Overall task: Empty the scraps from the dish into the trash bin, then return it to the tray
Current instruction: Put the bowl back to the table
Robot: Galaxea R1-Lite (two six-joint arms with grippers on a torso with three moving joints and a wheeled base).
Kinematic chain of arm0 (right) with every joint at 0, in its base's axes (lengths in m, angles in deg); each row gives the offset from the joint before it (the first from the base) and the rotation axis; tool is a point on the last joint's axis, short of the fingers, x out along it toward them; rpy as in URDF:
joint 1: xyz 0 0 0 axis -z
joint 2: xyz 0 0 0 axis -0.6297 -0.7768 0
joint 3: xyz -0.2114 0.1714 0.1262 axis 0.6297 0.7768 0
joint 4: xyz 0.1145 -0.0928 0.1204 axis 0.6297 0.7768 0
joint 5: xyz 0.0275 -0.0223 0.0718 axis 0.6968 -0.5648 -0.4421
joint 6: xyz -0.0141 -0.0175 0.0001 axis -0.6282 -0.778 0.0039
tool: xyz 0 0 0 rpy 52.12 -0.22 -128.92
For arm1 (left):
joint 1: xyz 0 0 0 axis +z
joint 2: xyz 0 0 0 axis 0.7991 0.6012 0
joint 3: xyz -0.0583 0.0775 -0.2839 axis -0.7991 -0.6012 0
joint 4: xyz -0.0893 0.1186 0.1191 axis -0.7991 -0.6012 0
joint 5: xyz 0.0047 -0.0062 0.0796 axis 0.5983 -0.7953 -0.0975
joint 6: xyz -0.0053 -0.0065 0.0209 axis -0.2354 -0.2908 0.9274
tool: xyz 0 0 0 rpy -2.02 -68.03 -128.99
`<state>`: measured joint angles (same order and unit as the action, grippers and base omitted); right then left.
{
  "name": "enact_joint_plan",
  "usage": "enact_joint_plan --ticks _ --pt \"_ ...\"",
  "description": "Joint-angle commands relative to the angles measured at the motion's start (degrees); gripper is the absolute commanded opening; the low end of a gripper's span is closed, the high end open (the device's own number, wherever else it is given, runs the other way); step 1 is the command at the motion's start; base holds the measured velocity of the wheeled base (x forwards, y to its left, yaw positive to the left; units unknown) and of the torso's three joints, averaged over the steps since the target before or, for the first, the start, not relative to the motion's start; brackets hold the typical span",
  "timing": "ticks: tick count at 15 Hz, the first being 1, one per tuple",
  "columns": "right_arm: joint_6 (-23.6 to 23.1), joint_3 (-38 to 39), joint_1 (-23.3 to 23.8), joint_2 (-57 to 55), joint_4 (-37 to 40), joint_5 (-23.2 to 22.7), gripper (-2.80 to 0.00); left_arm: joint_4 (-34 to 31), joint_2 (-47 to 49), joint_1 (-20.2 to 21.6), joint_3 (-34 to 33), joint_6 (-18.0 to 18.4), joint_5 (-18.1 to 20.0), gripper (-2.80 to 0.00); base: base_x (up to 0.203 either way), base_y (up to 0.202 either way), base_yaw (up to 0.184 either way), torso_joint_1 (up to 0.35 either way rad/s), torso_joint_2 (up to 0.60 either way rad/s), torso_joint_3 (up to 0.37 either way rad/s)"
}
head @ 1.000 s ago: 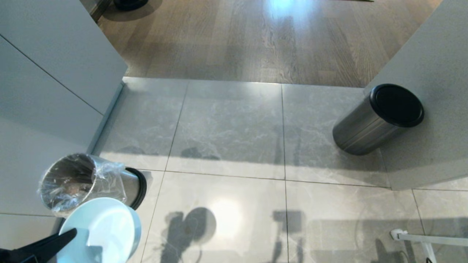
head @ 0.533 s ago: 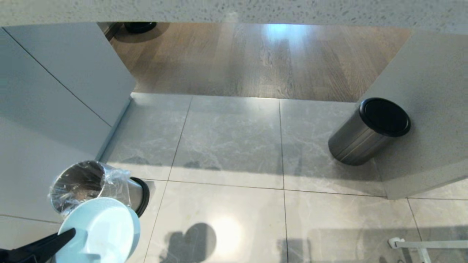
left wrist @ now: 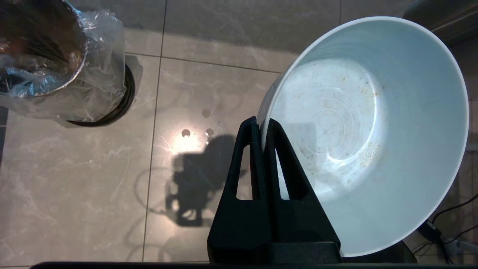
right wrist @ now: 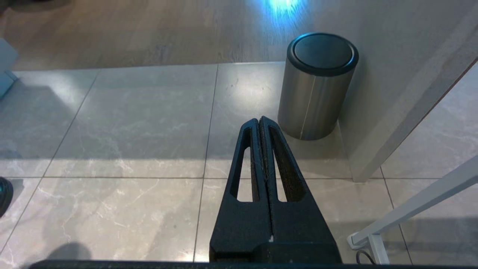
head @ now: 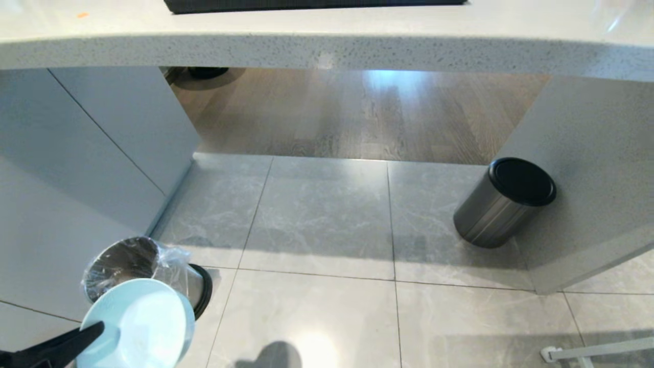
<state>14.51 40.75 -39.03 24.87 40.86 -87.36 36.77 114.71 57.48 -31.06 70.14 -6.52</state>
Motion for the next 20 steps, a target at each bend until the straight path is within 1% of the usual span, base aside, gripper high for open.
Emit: enact_joint_plan --ticks 1,12,13,16,18,20 --pt "0.0 0.0 0.0 0.0 -0.1 0.0 -2.80 0.1 0.1 0.2 -0.1 -0.1 0.1 -2.80 0.000 0.000 0.000 0.002 0.00 0.204" --pt "0.0 0.0 0.0 0.0 0.0 0.0 -2.80 -0.1 0.3 0.5 0.3 -0.3 -0.2 -2.80 0.000 0.000 0.000 0.003 0.00 0.203" --pt "0.0 0.0 0.0 0.0 -0.1 0.1 -2.80 -0.6 0.5 0.5 0.4 0.9 -1.1 -2.80 0.000 0.000 0.000 0.001 0.00 0.198" --pt "0.0 0.0 0.0 0.0 0.0 0.0 -2.80 -7.1 0.6 0.2 1.4 5.2 -4.7 -2.80 0.000 0.000 0.000 -0.001 0.00 0.151" --pt "0.0 0.0 0.0 0.0 0.0 0.0 -2.80 -12.2 0.6 -0.1 3.1 5.8 -5.8 -2.80 0.000 0.000 0.000 0.000 0.00 0.000" --pt "0.0 0.0 0.0 0.0 -0.1 0.0 -2.80 -18.4 0.5 -0.5 5.3 6.3 -6.1 -2.80 0.000 0.000 0.000 0.000 0.00 0.000"
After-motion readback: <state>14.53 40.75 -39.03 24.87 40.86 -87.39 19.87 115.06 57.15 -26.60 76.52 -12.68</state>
